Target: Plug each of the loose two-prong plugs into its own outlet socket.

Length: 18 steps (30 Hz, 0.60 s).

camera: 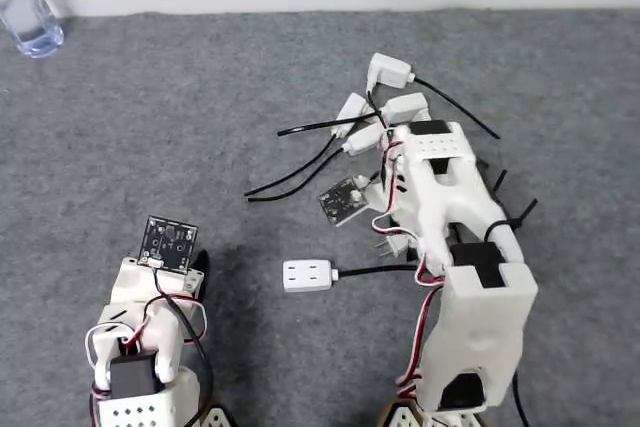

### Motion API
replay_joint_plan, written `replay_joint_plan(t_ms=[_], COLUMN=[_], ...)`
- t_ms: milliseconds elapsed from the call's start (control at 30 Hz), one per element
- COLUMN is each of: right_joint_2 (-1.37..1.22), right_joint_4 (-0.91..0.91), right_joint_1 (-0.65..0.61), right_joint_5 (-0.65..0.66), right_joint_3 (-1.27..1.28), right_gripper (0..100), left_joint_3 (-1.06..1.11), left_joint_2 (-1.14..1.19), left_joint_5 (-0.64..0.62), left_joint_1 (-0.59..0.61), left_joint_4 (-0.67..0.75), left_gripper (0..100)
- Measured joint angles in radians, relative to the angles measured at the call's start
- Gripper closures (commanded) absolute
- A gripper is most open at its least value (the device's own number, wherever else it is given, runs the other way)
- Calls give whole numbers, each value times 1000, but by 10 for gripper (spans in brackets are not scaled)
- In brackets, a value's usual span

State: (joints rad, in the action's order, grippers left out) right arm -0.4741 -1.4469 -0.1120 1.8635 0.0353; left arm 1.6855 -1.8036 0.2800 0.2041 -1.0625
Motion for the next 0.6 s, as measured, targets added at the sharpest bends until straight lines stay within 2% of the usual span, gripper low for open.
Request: replay_joint_plan(t_ms=[133, 300, 600], right_joint_2=[-2, -23, -25], right_joint_4=[-6, 23, 26], right_joint_1=[20, 12, -3], right_joint_5=[80, 94, 94], right_joint_3=[-3, -25, -23], right_gripper=[888, 990, 991], left_joint_3=[0, 0, 0], left_joint_2=[0, 0, 0], left_joint_5=[0, 0, 0], left_joint_1=[0, 0, 0], left_joint_4=[-2, -2, -2], left_gripper=[793, 793, 793])
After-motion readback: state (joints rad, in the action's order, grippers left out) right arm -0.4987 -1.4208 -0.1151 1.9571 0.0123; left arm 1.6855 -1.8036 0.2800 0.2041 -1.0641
